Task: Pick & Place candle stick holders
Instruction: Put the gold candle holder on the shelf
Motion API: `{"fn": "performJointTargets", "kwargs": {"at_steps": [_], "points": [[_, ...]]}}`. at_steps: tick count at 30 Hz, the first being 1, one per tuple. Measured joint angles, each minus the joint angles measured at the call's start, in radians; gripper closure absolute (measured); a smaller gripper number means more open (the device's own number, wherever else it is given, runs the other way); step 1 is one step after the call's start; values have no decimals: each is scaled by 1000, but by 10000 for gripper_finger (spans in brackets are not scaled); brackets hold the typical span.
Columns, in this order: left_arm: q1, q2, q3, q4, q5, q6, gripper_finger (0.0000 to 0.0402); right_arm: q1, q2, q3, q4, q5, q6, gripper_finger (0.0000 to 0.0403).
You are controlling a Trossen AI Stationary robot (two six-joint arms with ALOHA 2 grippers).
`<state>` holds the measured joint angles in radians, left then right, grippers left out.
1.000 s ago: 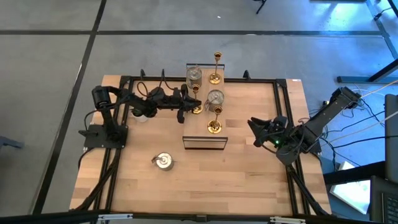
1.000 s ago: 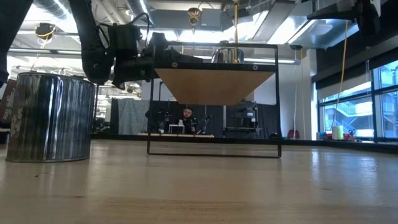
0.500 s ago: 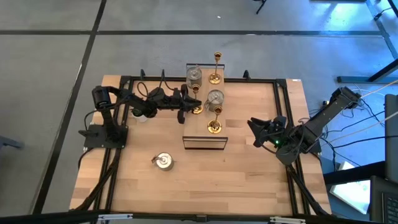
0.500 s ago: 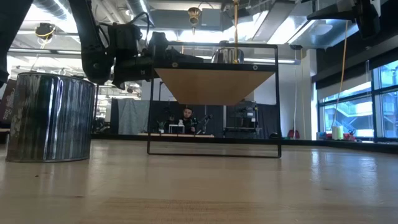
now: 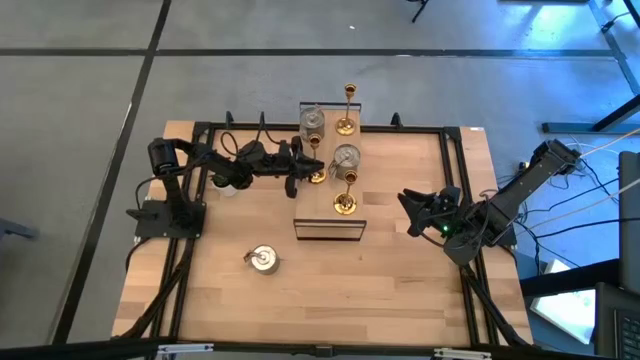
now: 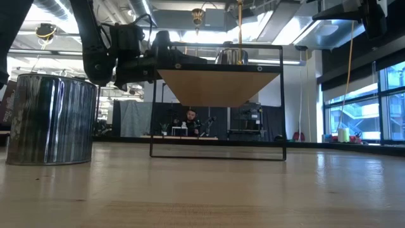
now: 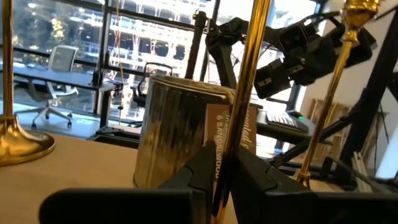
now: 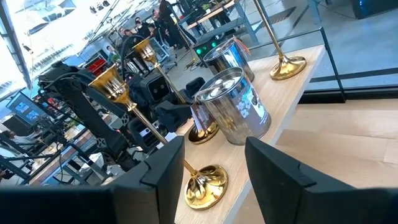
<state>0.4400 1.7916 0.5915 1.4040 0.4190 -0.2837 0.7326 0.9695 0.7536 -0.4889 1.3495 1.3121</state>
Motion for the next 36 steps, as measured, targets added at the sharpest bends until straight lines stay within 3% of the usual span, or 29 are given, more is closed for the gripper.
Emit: {"fn": "performJointTargets", "kwargs": {"at_steps": [12, 36], "points": [[-1, 0, -1, 14, 2, -73, 365, 0, 0, 0, 0, 0, 0, 229], [0, 0, 0, -10, 19, -41, 301, 0, 0, 0, -1, 0, 0, 228]]}}
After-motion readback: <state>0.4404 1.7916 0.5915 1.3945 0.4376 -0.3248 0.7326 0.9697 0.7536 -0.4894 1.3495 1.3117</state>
